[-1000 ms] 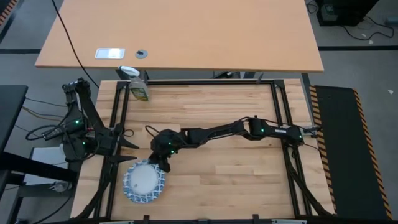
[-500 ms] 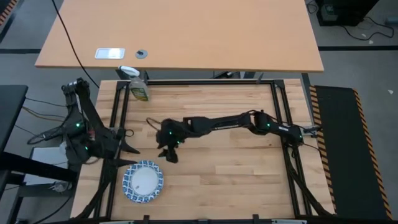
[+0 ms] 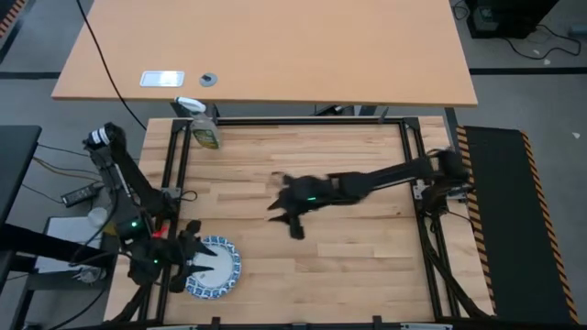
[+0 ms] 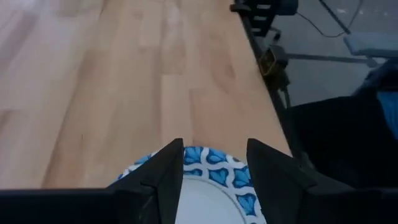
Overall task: Nest bowls inside each other
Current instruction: Return to Home Position
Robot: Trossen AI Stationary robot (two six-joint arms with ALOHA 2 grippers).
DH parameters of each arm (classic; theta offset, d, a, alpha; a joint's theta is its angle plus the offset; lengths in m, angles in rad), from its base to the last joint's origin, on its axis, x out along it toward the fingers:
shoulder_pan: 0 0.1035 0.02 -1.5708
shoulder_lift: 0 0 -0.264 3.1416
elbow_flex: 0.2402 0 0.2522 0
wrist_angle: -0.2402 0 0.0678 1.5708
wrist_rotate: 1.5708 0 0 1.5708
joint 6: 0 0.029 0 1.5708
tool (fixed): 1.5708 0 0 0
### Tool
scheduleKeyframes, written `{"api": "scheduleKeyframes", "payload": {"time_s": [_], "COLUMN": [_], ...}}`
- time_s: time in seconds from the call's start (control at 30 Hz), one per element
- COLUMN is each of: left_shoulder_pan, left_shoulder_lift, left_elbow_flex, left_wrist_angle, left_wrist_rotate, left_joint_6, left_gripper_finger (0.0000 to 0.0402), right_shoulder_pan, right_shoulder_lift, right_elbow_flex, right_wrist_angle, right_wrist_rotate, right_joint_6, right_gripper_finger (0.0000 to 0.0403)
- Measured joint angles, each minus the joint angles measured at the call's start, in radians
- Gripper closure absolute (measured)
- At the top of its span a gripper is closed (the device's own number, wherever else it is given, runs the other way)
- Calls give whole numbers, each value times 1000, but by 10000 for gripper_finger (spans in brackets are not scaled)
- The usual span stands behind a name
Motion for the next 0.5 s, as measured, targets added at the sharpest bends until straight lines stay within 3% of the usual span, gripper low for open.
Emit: {"api": "scheduleKeyframes", "payload": {"time_s": [0.2, 0.33, 0.5], "left_shoulder_pan": [110, 223, 325], "left_shoulder_lift": [-41, -93, -216], "left_elbow_flex": [0, 0, 0], "left_wrist_angle": [6, 3, -9], "left_wrist_rotate": [12, 89, 114], "left_joint_6": [182, 336, 507], "left_gripper_finger": [221, 221, 222], "right_shoulder_pan": [-16, -49, -103], "right_shoulder_lift": [-281, -451, -651], "right_elbow_flex": [-420, -628, -825], "right_wrist_angle": [368, 505, 581], "right_wrist_rotate": [101, 100, 124], "right_joint_6": [48, 112, 170], "right_gripper_finger": [238, 239, 239]}}
